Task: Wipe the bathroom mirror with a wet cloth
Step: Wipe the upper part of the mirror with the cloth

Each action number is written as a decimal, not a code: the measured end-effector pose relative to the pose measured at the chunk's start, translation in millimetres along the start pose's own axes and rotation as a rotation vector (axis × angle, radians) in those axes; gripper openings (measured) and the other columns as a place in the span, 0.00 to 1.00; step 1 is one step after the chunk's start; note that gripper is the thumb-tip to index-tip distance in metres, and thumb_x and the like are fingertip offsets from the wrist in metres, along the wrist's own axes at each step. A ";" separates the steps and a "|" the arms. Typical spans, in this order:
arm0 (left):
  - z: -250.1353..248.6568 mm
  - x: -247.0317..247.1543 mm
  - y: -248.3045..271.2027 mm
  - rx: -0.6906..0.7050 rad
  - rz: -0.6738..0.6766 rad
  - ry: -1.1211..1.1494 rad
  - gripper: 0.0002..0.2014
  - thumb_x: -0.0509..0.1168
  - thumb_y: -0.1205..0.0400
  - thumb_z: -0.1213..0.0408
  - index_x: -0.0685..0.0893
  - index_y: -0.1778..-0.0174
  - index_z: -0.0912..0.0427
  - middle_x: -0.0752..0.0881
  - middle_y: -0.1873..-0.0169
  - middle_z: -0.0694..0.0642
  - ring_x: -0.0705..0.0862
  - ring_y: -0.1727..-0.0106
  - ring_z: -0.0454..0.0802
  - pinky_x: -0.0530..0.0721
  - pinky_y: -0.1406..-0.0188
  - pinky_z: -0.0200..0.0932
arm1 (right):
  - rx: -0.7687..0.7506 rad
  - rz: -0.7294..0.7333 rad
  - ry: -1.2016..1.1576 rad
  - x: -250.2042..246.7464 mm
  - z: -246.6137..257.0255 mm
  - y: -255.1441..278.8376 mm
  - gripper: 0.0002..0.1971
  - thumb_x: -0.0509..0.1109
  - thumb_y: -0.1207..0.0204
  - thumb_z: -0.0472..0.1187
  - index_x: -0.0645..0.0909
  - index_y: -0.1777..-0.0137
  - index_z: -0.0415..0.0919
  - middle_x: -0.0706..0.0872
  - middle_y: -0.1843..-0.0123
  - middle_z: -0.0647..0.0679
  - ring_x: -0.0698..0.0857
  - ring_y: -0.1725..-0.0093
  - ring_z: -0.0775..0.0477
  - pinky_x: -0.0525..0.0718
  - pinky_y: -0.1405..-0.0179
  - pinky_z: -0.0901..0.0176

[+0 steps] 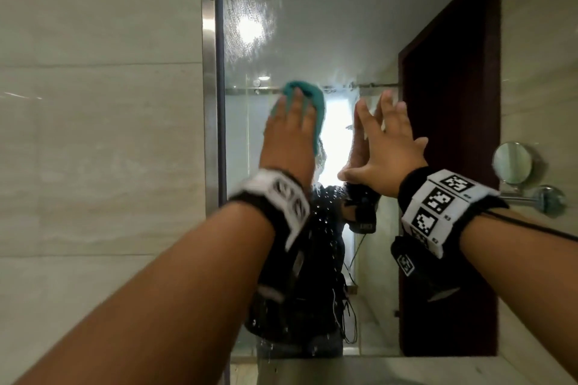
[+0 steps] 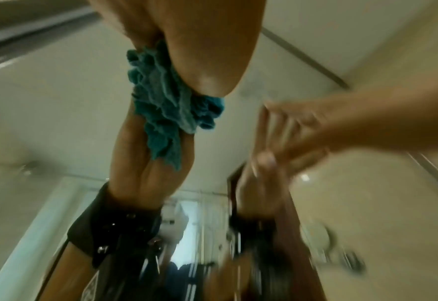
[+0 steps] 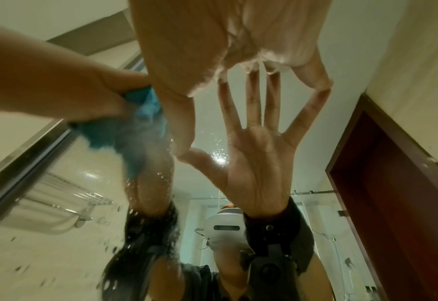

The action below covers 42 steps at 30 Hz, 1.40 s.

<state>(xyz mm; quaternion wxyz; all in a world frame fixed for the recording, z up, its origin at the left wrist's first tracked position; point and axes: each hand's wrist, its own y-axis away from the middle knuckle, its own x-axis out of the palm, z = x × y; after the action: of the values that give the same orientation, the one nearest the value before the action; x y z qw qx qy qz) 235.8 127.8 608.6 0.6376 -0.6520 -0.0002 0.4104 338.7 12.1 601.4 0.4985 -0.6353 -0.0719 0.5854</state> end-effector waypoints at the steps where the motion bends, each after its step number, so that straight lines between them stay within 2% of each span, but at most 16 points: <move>1: -7.6 13.7 18.5 0.062 0.012 -0.008 0.38 0.59 0.16 0.61 0.42 0.17 0.60 0.38 0.18 0.61 0.37 0.18 0.61 0.39 0.18 0.53 | -0.002 -0.001 0.000 -0.3 0.1 0.1 0.62 0.79 0.40 0.60 0.34 0.19 0.60 0.24 0.19 0.52 0.28 0.20 0.44 0.46 0.27 0.22; 4: -16.8 42.1 65.7 0.166 0.130 -0.033 0.36 0.56 0.16 0.65 0.41 0.17 0.58 0.36 0.18 0.58 0.33 0.19 0.59 0.34 0.21 0.54 | -0.010 -0.006 0.018 -1.6 0.5 0.8 0.59 0.77 0.37 0.60 0.34 0.19 0.59 0.25 0.19 0.51 0.29 0.20 0.44 0.48 0.27 0.21; 7: -6.4 34.2 43.9 0.238 0.135 -0.101 0.37 0.58 0.16 0.61 0.42 0.17 0.56 0.36 0.18 0.57 0.34 0.18 0.58 0.40 0.18 0.56 | -0.012 0.005 0.027 -3.5 0.8 1.0 0.60 0.78 0.37 0.60 0.34 0.19 0.59 0.25 0.19 0.50 0.29 0.20 0.43 0.49 0.27 0.21; 11: -2.6 -4.7 -19.2 0.098 0.020 -0.011 0.38 0.62 0.18 0.62 0.46 0.17 0.59 0.41 0.17 0.58 0.40 0.17 0.58 0.42 0.18 0.50 | 0.002 0.000 0.026 -3.1 1.0 1.6 0.62 0.79 0.40 0.60 0.33 0.19 0.59 0.24 0.19 0.51 0.29 0.20 0.44 0.49 0.27 0.21; 13: -8.1 -6.5 -24.4 0.067 0.004 -0.010 0.37 0.60 0.17 0.61 0.46 0.17 0.60 0.41 0.17 0.59 0.40 0.17 0.59 0.42 0.18 0.51 | -0.001 -0.002 0.031 -3.0 1.1 2.1 0.62 0.79 0.40 0.61 0.34 0.19 0.59 0.25 0.19 0.51 0.29 0.20 0.44 0.49 0.27 0.21; 15: -15.7 8.1 -3.1 0.114 0.020 -0.024 0.36 0.59 0.16 0.60 0.44 0.17 0.59 0.39 0.17 0.59 0.38 0.18 0.59 0.40 0.18 0.52 | -0.005 0.002 0.024 -3.9 1.2 2.8 0.61 0.79 0.38 0.60 0.34 0.19 0.58 0.25 0.19 0.51 0.30 0.20 0.44 0.48 0.27 0.21; 19: -21.0 38.2 53.0 0.236 0.120 -0.005 0.36 0.56 0.16 0.67 0.42 0.17 0.55 0.37 0.18 0.55 0.34 0.18 0.56 0.32 0.23 0.50 | -0.027 0.067 0.073 -6.3 0.8 3.0 0.63 0.79 0.39 0.58 0.31 0.19 0.56 0.22 0.20 0.48 0.27 0.21 0.41 0.48 0.27 0.20; 22: -12.0 26.0 28.7 0.296 0.094 -0.094 0.38 0.60 0.17 0.59 0.44 0.17 0.57 0.39 0.17 0.57 0.38 0.17 0.56 0.39 0.18 0.52 | -0.028 0.113 0.106 -8.1 1.3 3.0 0.69 0.83 0.43 0.56 0.26 0.21 0.56 0.19 0.22 0.48 0.25 0.22 0.41 0.48 0.28 0.20; 25: -10.2 -2.4 -15.6 0.157 0.037 -0.044 0.38 0.61 0.17 0.61 0.45 0.17 0.59 0.40 0.17 0.58 0.40 0.17 0.58 0.43 0.18 0.50 | -0.008 0.096 0.100 -8.1 2.4 4.2 0.71 0.84 0.46 0.57 0.27 0.21 0.56 0.20 0.21 0.49 0.26 0.21 0.42 0.48 0.28 0.22; 27: -13.1 -3.5 -23.2 0.099 0.014 -0.006 0.39 0.62 0.18 0.61 0.45 0.17 0.59 0.40 0.17 0.58 0.39 0.17 0.58 0.43 0.18 0.51 | -0.010 0.092 0.095 -7.8 2.5 5.3 0.71 0.84 0.47 0.58 0.28 0.20 0.56 0.21 0.21 0.49 0.26 0.21 0.43 0.47 0.28 0.22; 30: -19.5 21.5 15.0 0.180 0.054 -0.035 0.37 0.59 0.16 0.60 0.43 0.17 0.58 0.38 0.18 0.58 0.37 0.18 0.58 0.41 0.18 0.53 | -0.022 0.090 0.077 -7.7 1.1 5.6 0.69 0.84 0.45 0.56 0.30 0.20 0.56 0.22 0.20 0.49 0.26 0.21 0.43 0.47 0.28 0.23; 33: -18.6 39.7 65.0 0.267 0.192 -0.029 0.35 0.54 0.15 0.65 0.41 0.17 0.55 0.34 0.18 0.55 0.34 0.18 0.55 0.42 0.20 0.51 | -0.027 0.091 0.098 -8.2 1.5 6.1 0.65 0.81 0.40 0.56 0.30 0.20 0.56 0.23 0.20 0.49 0.27 0.21 0.42 0.48 0.27 0.22; 37: 0.0 37.9 59.9 0.324 0.190 -0.047 0.34 0.56 0.15 0.62 0.43 0.17 0.53 0.37 0.17 0.52 0.36 0.18 0.53 0.42 0.19 0.52 | -0.010 0.095 0.139 -10.5 5.6 5.7 0.68 0.82 0.43 0.57 0.28 0.21 0.56 0.22 0.21 0.48 0.28 0.21 0.41 0.50 0.28 0.23; 42: 37.3 1.7 5.5 0.013 0.007 0.062 0.38 0.64 0.19 0.62 0.49 0.17 0.59 0.43 0.17 0.59 0.41 0.17 0.58 0.43 0.20 0.49 | 0.017 0.113 0.123 -7.9 21.5 3.3 0.70 0.82 0.45 0.61 0.24 0.22 0.56 0.20 0.22 0.48 0.27 0.21 0.39 0.47 0.28 0.23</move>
<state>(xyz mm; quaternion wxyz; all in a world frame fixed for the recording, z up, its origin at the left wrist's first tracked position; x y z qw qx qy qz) 214.1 158.6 608.6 0.6401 -0.6601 0.0245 0.3924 317.2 16.9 608.3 0.4734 -0.6688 -0.0003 0.5733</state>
